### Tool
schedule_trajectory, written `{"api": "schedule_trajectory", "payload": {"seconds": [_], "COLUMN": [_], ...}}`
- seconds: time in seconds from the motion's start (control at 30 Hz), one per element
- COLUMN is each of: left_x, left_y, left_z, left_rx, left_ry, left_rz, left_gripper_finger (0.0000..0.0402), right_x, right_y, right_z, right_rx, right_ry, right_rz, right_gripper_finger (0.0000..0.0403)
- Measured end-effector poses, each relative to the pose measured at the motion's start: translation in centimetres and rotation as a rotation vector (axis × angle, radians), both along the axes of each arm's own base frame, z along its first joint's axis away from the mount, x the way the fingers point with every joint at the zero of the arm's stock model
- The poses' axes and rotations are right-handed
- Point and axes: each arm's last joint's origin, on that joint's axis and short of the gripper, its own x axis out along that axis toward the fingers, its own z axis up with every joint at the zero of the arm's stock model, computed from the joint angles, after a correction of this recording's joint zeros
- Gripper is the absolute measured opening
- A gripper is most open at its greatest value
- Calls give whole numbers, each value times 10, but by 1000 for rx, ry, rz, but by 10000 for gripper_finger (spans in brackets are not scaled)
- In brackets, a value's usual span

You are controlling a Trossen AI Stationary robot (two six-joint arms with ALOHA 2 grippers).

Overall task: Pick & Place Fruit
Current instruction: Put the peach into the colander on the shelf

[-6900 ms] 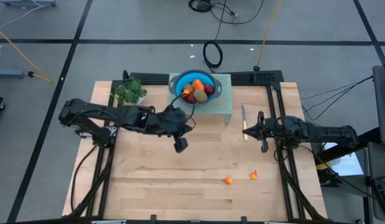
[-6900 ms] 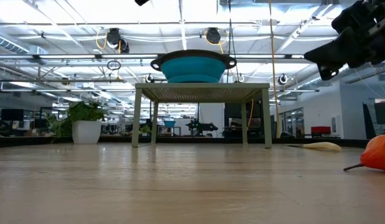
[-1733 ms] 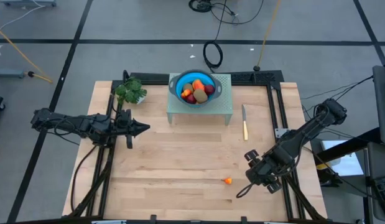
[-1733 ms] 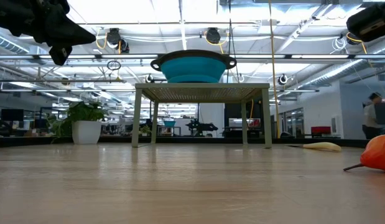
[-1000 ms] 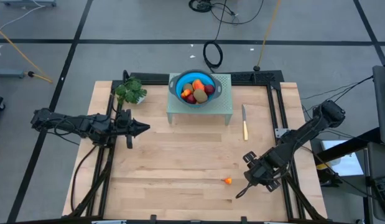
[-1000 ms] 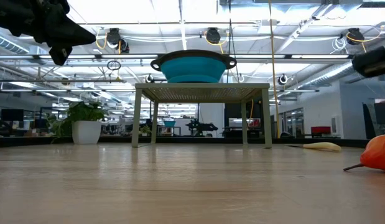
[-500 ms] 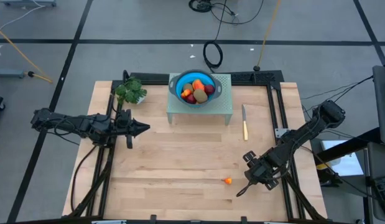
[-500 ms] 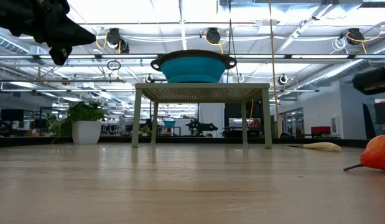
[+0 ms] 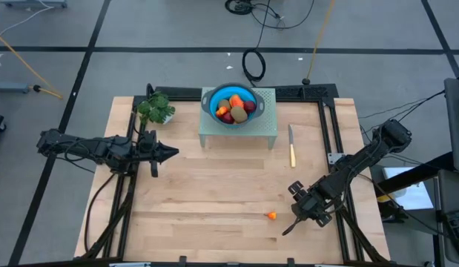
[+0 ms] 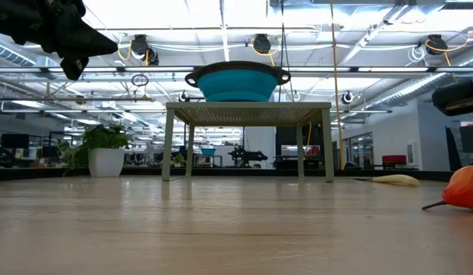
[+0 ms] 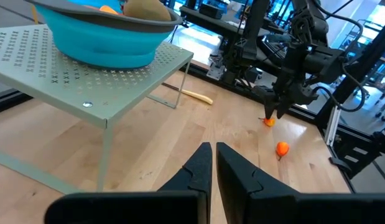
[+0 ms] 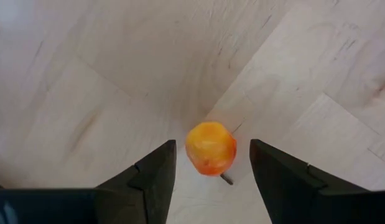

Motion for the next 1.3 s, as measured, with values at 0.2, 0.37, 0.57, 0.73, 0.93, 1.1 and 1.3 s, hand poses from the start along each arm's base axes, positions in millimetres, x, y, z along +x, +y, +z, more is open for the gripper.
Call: {"api": "schedule_trajectory", "payload": {"seconds": [0.2,0.37,0.57,0.73,0.93,1.1,1.3], "left_x": [0,0,0,0,0,0,0], "left_y": [0,0,0,0,0,0,0], "left_z": [0,0,0,0,0,0,0], "left_rx": [1,1,-4,-4,-3,-3,-2], "left_ry": [1,1,0,0,0,1,3], "left_rz": [0,0,1,1,1,1,0], "left_gripper_finger": [21,21,21,21,21,21,21], "right_x": [1,-4,-7,-7,-7,-7,-7], "right_y": [0,-3,-5,-5,-6,-6,-6], "right_z": [-10,-19,-24,-24,-24,-25,-24], "right_rx": [40,31,25,26,22,17,19], "right_ry": [-49,-41,-31,-32,-35,-32,-32], "right_rz": [-2,-3,-3,0,0,-1,0], "right_gripper_finger": [197,197,196,196,196,180,136]}}
